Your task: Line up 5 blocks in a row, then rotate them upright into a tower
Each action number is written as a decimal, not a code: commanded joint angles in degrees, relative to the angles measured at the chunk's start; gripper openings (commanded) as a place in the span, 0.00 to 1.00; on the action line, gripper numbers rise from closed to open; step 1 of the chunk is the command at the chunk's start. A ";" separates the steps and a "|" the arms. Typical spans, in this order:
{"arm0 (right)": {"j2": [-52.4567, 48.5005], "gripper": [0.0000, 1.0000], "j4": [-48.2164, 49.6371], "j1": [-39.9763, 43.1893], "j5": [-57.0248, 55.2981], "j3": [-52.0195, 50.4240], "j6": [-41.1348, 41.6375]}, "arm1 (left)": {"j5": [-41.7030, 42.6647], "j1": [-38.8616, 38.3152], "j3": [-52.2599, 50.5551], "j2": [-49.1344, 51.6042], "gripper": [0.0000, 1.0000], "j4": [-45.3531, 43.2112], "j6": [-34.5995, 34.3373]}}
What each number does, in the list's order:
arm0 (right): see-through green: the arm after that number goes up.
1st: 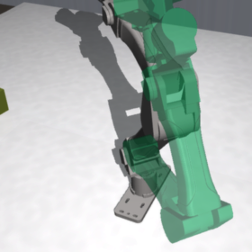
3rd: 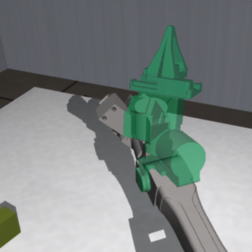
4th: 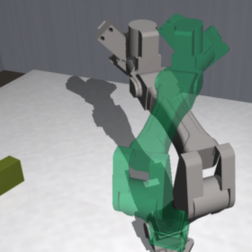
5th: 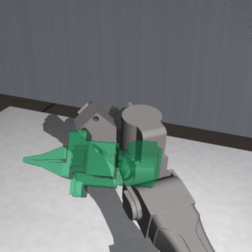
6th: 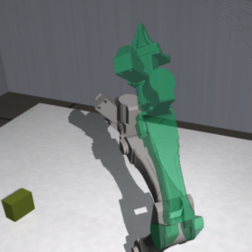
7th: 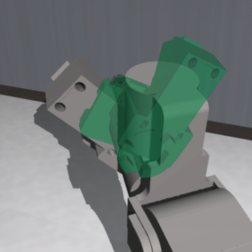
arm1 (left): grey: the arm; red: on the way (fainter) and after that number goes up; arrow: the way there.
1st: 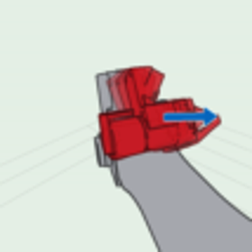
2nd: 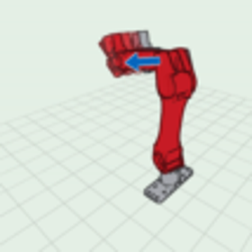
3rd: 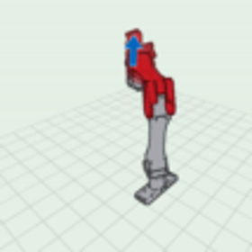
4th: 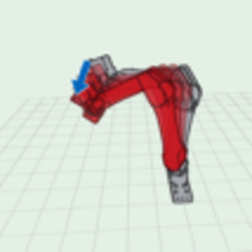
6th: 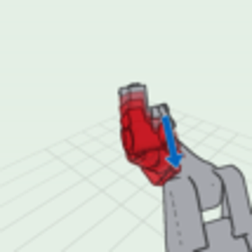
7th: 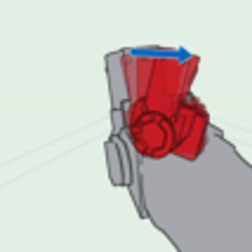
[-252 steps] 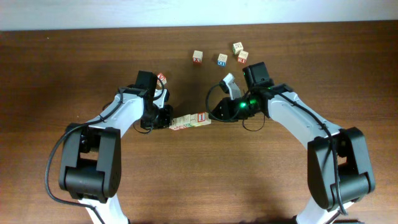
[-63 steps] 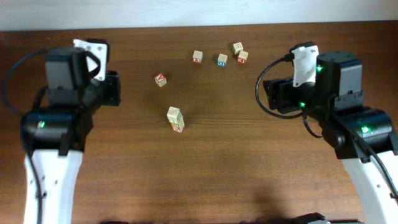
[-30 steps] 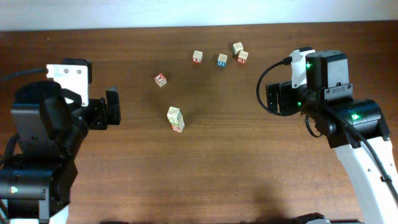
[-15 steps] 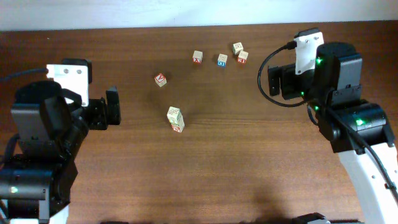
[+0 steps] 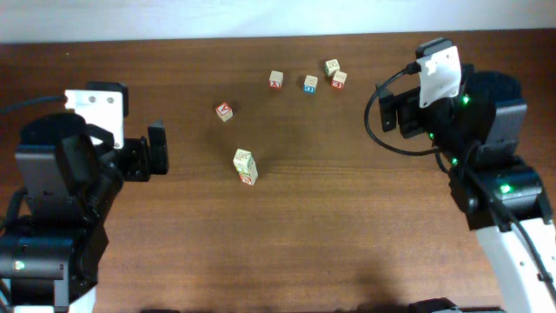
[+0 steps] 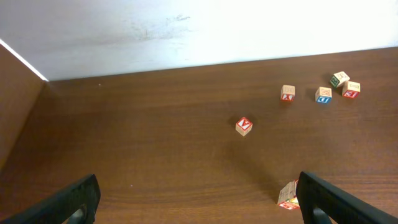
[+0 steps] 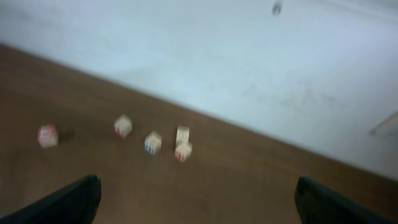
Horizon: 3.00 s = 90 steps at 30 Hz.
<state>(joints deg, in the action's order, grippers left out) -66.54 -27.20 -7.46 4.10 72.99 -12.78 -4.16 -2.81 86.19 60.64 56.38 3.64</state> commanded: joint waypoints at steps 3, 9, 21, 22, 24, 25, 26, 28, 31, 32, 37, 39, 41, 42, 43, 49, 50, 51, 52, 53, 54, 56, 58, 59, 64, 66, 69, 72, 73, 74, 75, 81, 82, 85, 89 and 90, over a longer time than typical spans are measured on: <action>5.88 0.99 7.30 1.62 2.75 -9.94 -0.55 | -0.63 0.37 1.07 -0.13 0.99 -0.04 0.11; 12.55 0.98 11.30 3.48 3.91 -17.33 -0.81 | -0.63 0.35 1.07 -0.13 0.99 -0.04 0.11; 26.49 0.99 24.83 3.48 3.82 -36.70 -2.05 | -0.63 0.35 1.07 -0.13 0.99 -0.04 0.11; 28.35 0.99 27.10 3.48 3.82 -39.19 -2.05 | -0.63 0.37 1.07 -0.13 0.99 -0.04 0.11; 31.74 0.99 29.00 3.48 3.80 -42.75 -2.08 | -0.63 0.37 1.07 -0.13 0.99 -0.04 0.11; 32.70 0.99 29.31 3.48 3.65 -43.87 -2.08 | -0.63 0.35 1.07 -0.13 0.99 -0.04 0.11; 34.01 0.98 29.66 3.48 3.61 -45.35 -2.08 | -0.63 0.37 1.07 -0.13 0.99 -0.04 0.11; 36.28 0.99 29.66 3.48 3.61 -47.56 -2.38 | -0.63 0.37 1.07 -0.13 0.99 -0.04 0.11; 39.80 0.99 29.66 3.48 3.58 -50.73 -3.56 | -0.63 0.37 1.07 -0.13 0.99 -0.04 0.11; 40.41 0.98 29.66 3.48 3.19 -51.30 -3.54 | -0.63 0.37 1.07 -0.13 0.99 -0.04 0.11; 45.72 0.99 32.06 3.45 3.21 -56.92 -3.52 | -0.63 0.35 1.07 -0.13 0.99 -0.04 0.11; 48.28 0.99 32.15 3.41 3.21 -58.84 -3.52 | -0.63 0.37 1.07 -0.13 0.99 -0.04 0.11; 51.32 0.98 32.20 3.41 3.21 -61.29 -3.52 | -0.63 0.35 1.07 -0.13 0.99 -0.04 0.11; 52.98 0.98 32.17 3.37 3.21 -62.73 -3.52 | -0.63 0.37 1.07 -0.13 0.99 -0.04 0.11; 54.21 0.99 32.20 3.37 3.21 -63.78 -3.52 | -0.63 0.37 1.07 -0.13 0.99 -0.04 0.11; 61.75 0.98 32.17 3.37 3.23 -70.20 -3.48 | -0.63 0.35 1.07 -0.13 0.99 -0.04 0.11; 62.84 0.99 32.17 3.37 3.23 -70.84 -3.48 | -0.63 0.37 1.07 -0.13 0.99 -0.04 0.11; 63.82 0.99 32.17 3.37 3.21 -71.54 -3.50 | -0.63 0.37 1.07 -0.13 0.99 -0.04 0.11; 64.22 0.99 32.17 3.37 3.21 -71.87 -3.50 | -0.63 0.35 1.07 -0.13 0.99 -0.04 0.11; 64.67 0.98 32.20 3.37 3.21 -72.54 -3.50 | -0.63 0.37 1.07 -0.13 0.99 -0.04 0.11; 64.98 0.99 31.26 3.37 3.21 -72.67 -3.50 | -0.63 0.35 1.07 -0.13 0.99 -0.04 0.11; 65.24 0.99 30.29 3.37 3.21 -72.67 -3.50 | -0.63 0.35 1.07 -0.13 0.99 -0.04 0.11; 65.29 0.99 28.22 3.37 3.23 -72.67 -3.48 | -0.63 0.37 1.07 -0.13 0.99 -0.04 0.11; 65.79 0.98 25.57 3.37 3.30 -72.67 -3.23 | -0.63 0.37 1.07 -0.13 0.99 -0.04 0.11; 66.36 0.99 23.52 2.27 5.11 -72.67 -3.26 | -0.63 0.35 1.07 -0.13 0.99 -0.04 0.11; 66.36 0.98 23.50 1.81 4.74 -72.67 -3.26 | -0.63 0.37 1.07 -0.13 0.99 -0.04 0.11; 66.36 0.99 23.52 1.81 4.74 -72.67 -3.28 | -0.63 0.35 1.07 -0.13 0.99 -0.04 0.11; 66.36 0.99 23.52 1.81 4.74 -72.67 -3.28 | -0.63 0.35 1.07 -0.13 0.99 -0.04 0.11; 66.36 0.99 23.52 1.81 4.74 -72.67 -3.28 | -0.63 0.35 1.07 -0.13 0.99 -0.04 0.11; 66.36 0.99 23.52 1.81 4.74 -72.67 -3.28 | -0.63 0.37 1.07 -0.13 0.99 -0.04 0.11; 66.36 0.99 23.52 1.81 4.74 -72.67 -3.28 | -0.63 0.37 1.07 -0.13 0.99 -0.04 0.09; 66.36 0.99 23.52 1.81 4.72 -72.67 -3.28 | -0.63 0.35 1.07 -0.13 0.99 -0.04 0.09; 66.36 0.99 23.52 1.81 4.74 -72.67 -3.26 | -0.63 0.37 1.07 -0.13 0.99 -0.04 0.11; 66.36 0.99 23.52 1.81 4.74 -72.67 -3.26 | -0.63 0.37 1.07 -0.13 0.99 -0.04 0.11; 66.36 0.99 23.52 1.81 4.74 -72.67 -3.28 | -1.22 0.35 -0.11 -0.90 0.99 -0.09 0.11; 66.36 0.99 23.52 1.81 4.74 -72.67 -3.28 | -1.29 0.35 -2.62 -1.70 0.99 -0.11 0.13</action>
<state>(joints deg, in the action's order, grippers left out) -0.91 -3.62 -5.30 8.32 0.78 -16.51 -4.40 -2.81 86.32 60.62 56.38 3.64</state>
